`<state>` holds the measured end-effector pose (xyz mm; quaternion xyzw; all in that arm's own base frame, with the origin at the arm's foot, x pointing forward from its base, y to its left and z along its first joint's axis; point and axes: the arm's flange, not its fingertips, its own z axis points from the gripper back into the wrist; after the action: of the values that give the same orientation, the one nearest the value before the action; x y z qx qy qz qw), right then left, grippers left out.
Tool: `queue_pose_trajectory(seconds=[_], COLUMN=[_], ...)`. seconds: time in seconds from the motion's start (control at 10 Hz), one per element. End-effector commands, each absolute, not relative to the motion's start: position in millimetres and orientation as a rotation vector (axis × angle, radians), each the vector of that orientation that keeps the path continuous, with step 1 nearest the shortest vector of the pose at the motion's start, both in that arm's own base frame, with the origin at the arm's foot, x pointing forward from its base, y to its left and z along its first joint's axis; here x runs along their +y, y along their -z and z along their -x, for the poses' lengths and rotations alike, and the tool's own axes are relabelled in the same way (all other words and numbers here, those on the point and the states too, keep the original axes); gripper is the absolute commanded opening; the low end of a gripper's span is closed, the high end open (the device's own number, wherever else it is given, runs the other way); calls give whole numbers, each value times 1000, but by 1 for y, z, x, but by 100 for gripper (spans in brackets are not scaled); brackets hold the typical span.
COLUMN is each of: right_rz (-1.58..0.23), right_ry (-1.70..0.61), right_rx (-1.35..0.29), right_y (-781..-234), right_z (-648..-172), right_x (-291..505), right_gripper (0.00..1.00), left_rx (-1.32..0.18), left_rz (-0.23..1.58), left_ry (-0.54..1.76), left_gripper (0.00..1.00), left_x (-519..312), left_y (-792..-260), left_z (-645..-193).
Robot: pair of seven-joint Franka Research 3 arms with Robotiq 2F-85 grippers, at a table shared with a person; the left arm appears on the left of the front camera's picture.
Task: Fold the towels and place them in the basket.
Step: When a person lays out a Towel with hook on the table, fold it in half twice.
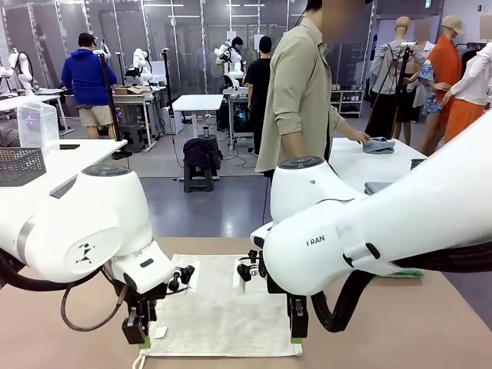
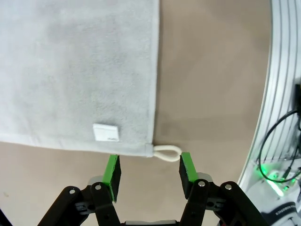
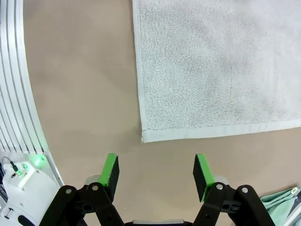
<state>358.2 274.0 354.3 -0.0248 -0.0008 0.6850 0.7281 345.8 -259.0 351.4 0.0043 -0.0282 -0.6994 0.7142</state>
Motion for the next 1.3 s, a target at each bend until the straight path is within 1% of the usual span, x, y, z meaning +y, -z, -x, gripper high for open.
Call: queue_pose_trajectory(seconds=[0.0,0.3,0.6,1.2], right_rz=[39,21,-19,-6], right_ry=[-1505,-1503,-1513,-1543], right_rx=[-38,-22,35,40], right_y=[-333,-315,-303,-293], right_z=[-362,-365,-364,-369], right_x=[275,273,275,274], right_gripper=[80,80,80,80], left_rx=[-94,-92,-76,-77], left_rz=[34,32,27,-15], left_ry=[1588,1605,1628,1628], left_gripper=[65,65,65,65], left_x=[-258,-254,-252,-255], left_y=[-336,-323,-316,-309], left_z=[-344,-343,-344,-353])
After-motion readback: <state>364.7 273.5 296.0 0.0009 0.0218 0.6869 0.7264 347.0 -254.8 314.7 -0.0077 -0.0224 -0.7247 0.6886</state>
